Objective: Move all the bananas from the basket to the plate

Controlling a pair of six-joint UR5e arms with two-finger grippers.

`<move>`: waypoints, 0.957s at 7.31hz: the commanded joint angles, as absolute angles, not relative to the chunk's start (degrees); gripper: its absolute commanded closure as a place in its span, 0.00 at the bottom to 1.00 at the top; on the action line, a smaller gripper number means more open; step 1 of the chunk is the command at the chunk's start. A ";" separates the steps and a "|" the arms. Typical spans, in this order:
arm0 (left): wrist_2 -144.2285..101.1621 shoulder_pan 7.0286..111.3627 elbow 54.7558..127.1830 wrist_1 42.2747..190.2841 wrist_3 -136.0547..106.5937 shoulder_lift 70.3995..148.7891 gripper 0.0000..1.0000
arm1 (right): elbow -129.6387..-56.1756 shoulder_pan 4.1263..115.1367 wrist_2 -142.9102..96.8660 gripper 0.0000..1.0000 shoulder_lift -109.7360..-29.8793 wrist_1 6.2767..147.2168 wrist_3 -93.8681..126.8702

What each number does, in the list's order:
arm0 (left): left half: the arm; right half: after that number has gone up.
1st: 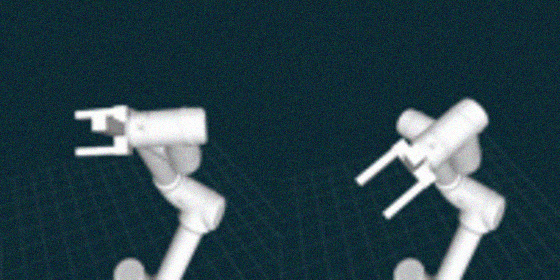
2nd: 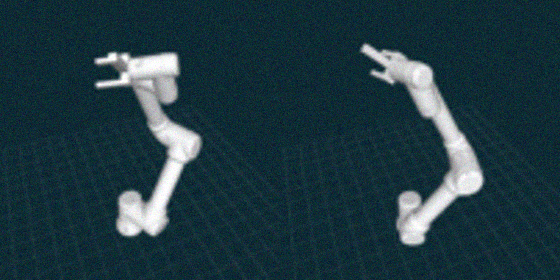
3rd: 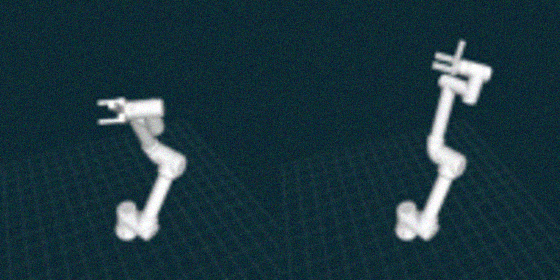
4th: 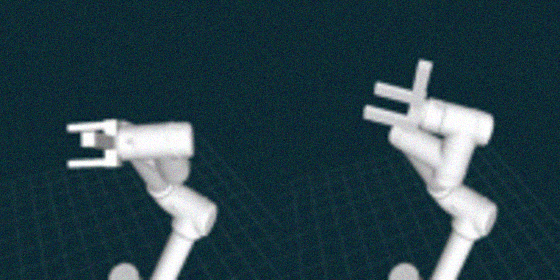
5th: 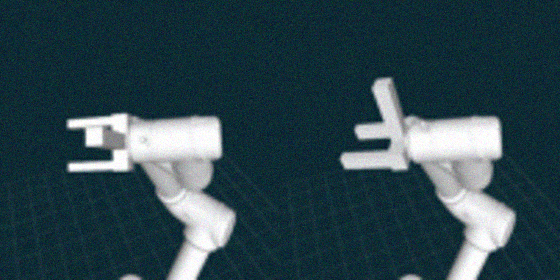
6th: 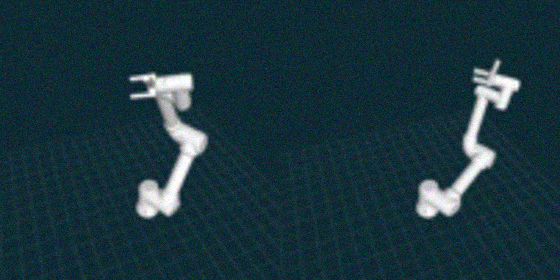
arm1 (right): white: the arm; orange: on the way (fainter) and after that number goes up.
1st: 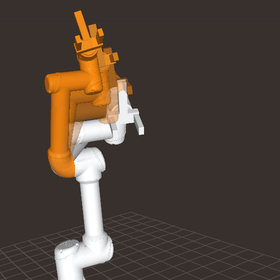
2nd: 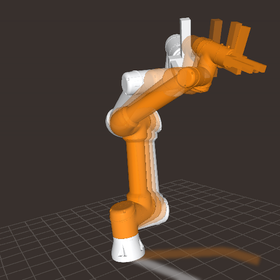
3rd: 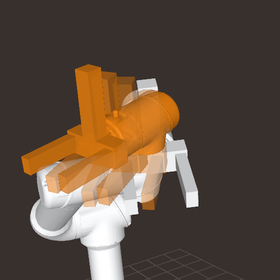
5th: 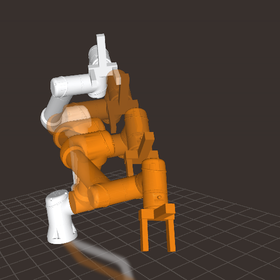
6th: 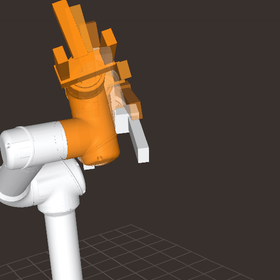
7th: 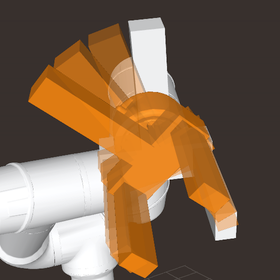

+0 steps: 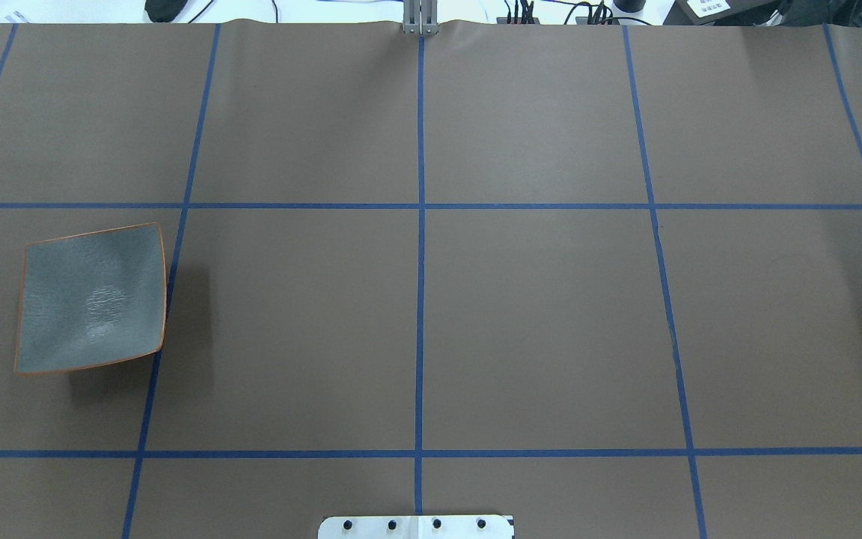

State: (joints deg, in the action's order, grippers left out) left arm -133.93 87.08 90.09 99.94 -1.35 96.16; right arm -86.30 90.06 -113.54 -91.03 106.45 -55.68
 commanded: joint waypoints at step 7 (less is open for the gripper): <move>-135.79 87.01 90.09 101.34 -1.58 95.62 0.00 | -80.16 88.51 -113.11 0.00 -91.32 102.48 -55.99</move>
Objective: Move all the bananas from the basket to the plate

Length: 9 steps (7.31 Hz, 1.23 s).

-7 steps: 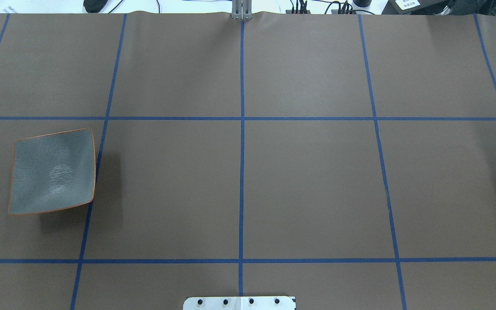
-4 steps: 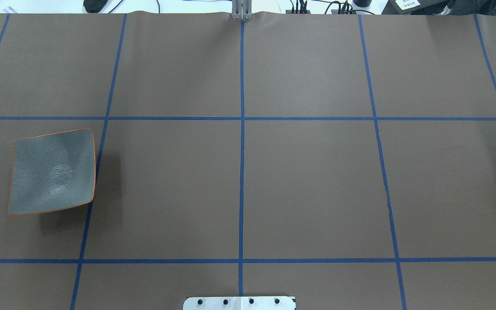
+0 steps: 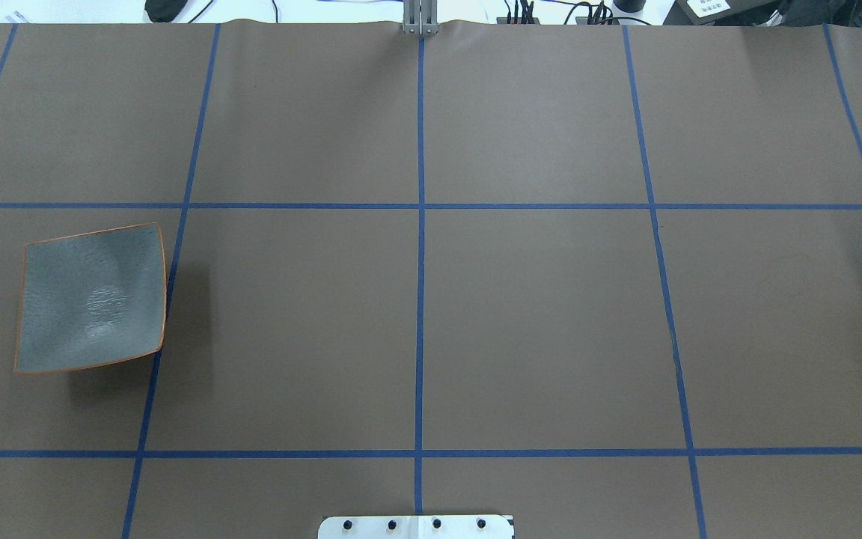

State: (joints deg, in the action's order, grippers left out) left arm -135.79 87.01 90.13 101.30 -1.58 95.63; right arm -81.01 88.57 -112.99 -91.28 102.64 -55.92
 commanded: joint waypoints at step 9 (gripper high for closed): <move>-135.79 87.01 90.79 101.69 -1.67 95.71 0.00 | -77.34 88.15 -115.40 0.27 -91.23 101.34 -55.90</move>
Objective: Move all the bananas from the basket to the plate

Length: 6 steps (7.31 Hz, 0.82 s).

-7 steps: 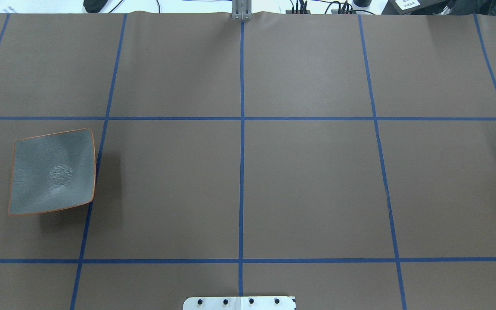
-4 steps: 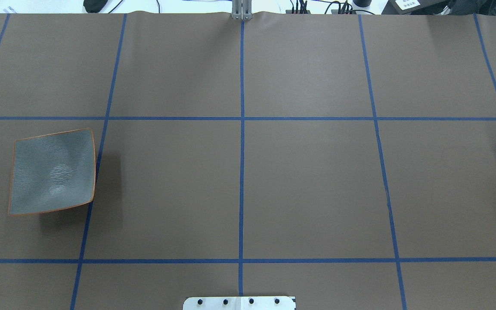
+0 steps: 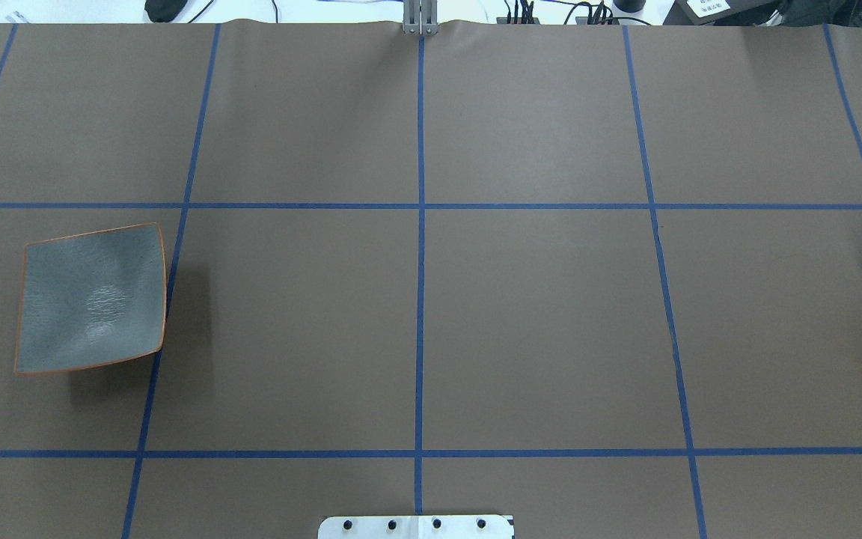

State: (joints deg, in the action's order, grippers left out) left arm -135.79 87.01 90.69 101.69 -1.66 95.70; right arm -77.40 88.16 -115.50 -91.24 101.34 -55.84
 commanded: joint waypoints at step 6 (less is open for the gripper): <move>-135.79 86.92 91.49 101.69 -1.67 95.62 0.00 | -77.34 88.15 -115.05 0.90 -91.14 98.64 -56.86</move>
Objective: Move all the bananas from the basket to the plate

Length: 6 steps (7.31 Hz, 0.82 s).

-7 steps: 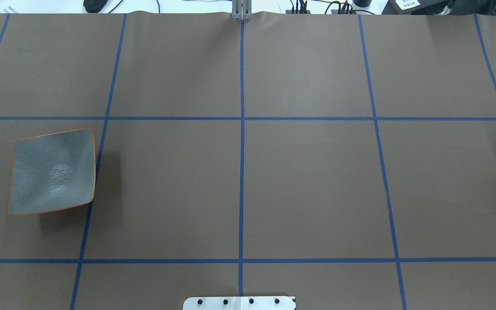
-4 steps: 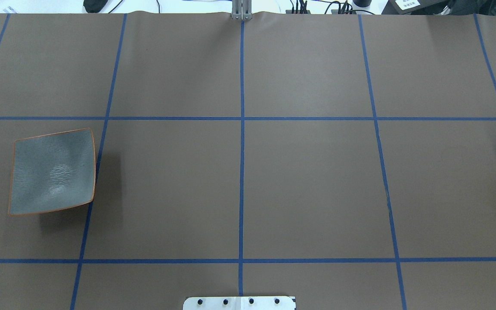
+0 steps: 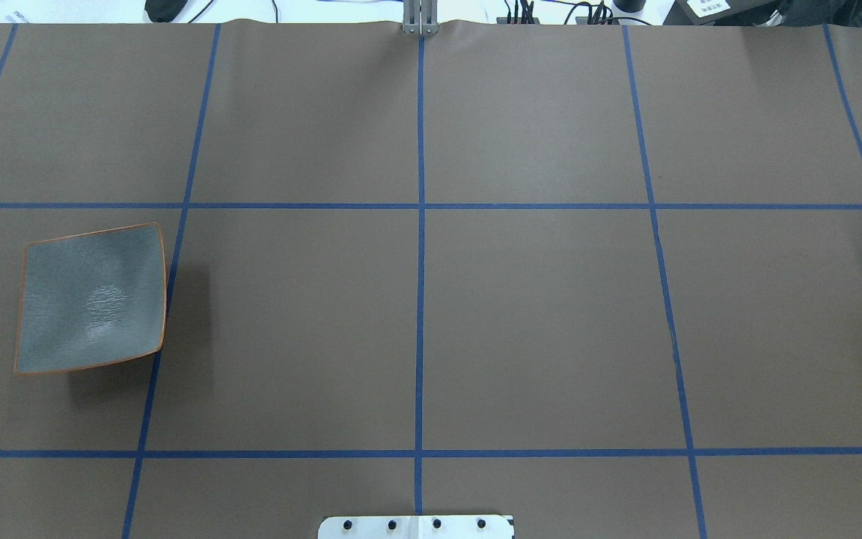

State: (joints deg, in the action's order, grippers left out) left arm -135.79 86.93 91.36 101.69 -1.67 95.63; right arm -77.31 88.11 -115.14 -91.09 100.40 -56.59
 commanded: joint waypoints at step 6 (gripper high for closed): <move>-138.24 86.75 91.58 101.34 -1.93 95.71 0.00 | -82.69 93.32 -115.66 1.00 -91.32 100.62 -61.78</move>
State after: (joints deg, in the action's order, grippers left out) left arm -137.12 86.77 91.61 101.47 -1.86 95.69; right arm -80.77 90.90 -115.56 -91.18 99.04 -60.35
